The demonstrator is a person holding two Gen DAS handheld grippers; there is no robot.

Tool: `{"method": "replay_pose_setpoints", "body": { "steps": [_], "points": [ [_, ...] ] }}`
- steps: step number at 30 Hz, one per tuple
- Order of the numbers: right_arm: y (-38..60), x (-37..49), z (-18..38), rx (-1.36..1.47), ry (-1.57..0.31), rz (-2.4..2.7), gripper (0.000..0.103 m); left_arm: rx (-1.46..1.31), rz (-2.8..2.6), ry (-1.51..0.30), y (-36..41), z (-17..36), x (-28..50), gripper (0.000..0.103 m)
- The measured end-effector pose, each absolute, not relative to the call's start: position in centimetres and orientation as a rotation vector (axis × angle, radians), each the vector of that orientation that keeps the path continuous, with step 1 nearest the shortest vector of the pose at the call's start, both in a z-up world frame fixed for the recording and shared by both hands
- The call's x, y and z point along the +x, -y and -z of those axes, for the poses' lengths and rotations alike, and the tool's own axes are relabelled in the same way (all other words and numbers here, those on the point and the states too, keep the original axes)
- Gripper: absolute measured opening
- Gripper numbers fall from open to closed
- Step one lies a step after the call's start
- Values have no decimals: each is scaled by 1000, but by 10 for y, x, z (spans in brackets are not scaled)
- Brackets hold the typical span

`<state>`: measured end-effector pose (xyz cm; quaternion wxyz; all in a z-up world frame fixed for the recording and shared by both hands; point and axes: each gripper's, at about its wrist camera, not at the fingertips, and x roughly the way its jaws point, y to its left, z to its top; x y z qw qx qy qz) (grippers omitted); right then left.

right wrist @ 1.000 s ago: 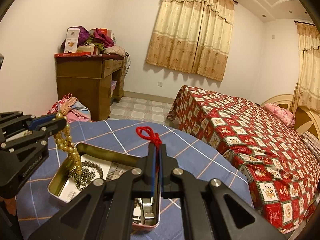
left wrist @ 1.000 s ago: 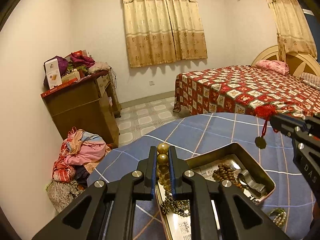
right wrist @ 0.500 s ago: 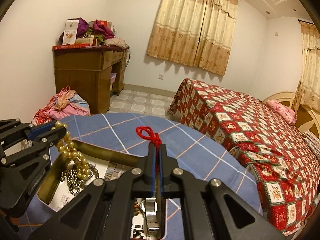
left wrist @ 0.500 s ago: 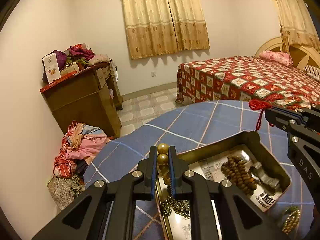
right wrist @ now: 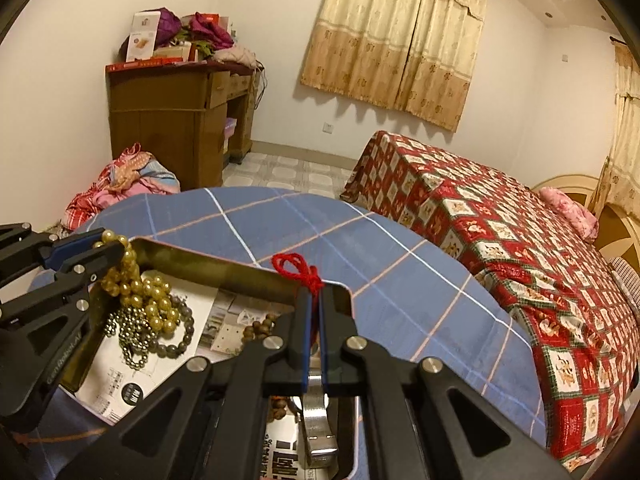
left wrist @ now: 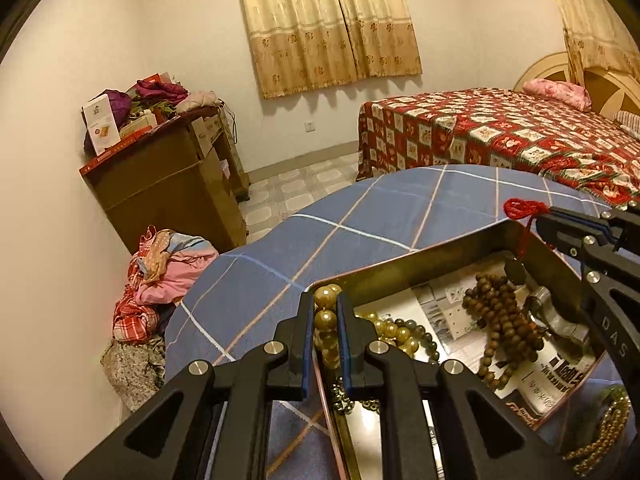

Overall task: Organize jewelry
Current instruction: 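Lower both held items into the pink tin, then open both tools to release the gold pearls and red tassel into the tin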

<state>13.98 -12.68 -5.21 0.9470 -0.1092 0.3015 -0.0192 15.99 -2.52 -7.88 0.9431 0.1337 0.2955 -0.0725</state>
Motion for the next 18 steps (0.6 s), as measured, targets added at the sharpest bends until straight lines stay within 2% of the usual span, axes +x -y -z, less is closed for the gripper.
{"method": "replay_pose_setpoints", "body": {
  "steps": [14, 15, 17, 18],
  "points": [
    [128, 139, 59, -218, -639, 48, 4, 285, 143, -618, 29, 80, 154, 11],
    [129, 138, 60, -213, -638, 50, 7, 287, 144, -620, 30, 79, 153, 12],
    [130, 137, 60, -211, -638, 53, 27, 288, 148, -612, 31, 77, 148, 25],
    [130, 135, 60, -205, -635, 44, 43, 290, 142, -606, 31, 75, 147, 48]
  ]
}}
